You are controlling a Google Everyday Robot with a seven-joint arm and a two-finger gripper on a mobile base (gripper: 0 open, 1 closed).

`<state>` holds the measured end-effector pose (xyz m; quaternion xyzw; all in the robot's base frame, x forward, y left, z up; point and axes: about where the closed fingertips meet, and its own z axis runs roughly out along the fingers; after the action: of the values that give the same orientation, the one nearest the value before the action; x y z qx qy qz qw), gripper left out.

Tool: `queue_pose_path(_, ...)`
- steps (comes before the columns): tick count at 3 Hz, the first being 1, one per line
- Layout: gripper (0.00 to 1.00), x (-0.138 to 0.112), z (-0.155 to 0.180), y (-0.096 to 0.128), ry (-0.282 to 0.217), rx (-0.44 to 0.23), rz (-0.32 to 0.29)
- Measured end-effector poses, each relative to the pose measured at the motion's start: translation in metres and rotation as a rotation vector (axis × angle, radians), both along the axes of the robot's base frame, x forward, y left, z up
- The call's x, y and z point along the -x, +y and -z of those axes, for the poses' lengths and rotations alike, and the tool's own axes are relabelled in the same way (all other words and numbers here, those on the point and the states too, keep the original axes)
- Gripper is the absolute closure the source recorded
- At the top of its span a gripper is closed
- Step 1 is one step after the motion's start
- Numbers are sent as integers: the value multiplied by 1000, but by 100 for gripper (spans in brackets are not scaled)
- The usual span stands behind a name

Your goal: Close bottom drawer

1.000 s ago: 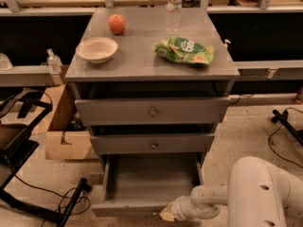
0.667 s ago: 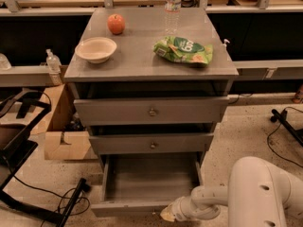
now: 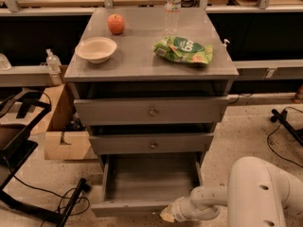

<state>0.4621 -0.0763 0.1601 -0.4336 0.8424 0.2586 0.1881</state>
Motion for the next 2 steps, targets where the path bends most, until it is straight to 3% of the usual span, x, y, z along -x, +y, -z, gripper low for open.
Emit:
queue_pose_path(1,21,2,1,2,3,-2,-2)
queue_pose_path(2,0,5,1,3,4,-3,-4)
